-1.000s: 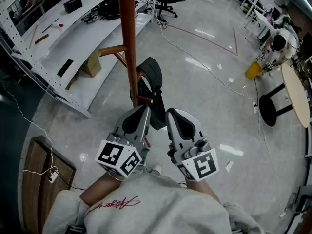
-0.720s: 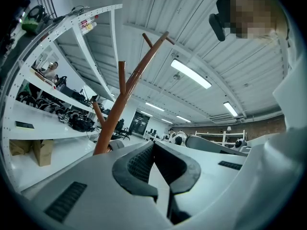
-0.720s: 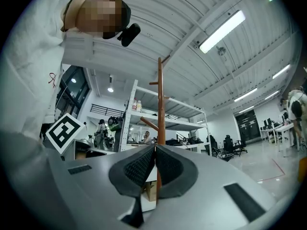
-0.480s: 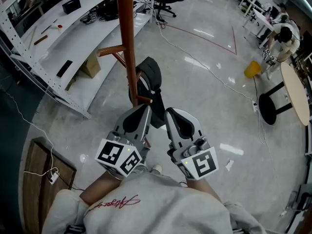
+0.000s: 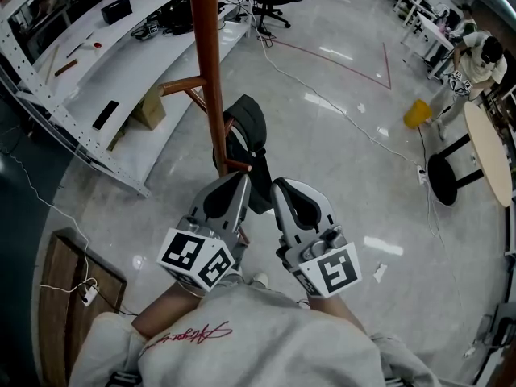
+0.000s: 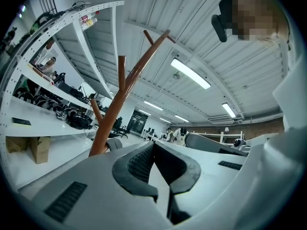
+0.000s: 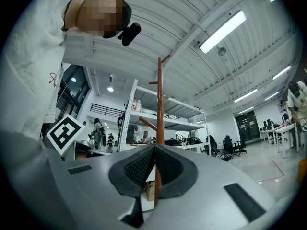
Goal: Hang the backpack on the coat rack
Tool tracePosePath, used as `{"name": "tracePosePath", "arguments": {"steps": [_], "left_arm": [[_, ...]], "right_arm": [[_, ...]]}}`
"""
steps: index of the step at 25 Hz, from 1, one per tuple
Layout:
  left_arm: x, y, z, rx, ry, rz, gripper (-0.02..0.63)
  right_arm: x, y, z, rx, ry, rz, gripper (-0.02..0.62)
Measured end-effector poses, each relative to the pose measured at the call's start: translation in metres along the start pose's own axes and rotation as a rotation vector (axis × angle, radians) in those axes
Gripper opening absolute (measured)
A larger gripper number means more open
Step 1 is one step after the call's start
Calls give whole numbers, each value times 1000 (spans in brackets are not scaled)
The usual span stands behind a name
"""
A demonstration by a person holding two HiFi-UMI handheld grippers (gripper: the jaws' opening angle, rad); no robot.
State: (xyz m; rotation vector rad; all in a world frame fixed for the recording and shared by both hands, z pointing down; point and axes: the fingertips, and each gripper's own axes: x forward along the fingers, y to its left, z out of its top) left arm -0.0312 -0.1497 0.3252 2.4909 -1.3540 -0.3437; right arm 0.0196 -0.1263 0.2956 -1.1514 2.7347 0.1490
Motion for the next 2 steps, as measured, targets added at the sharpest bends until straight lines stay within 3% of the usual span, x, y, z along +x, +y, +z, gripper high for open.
{"name": "tracePosePath", "arguments": {"steps": [2], "left_arm": [[1,2,-1,-8,2,4,17]], "right_arm": [[0,-1,0,3,-6,-3,20]]}}
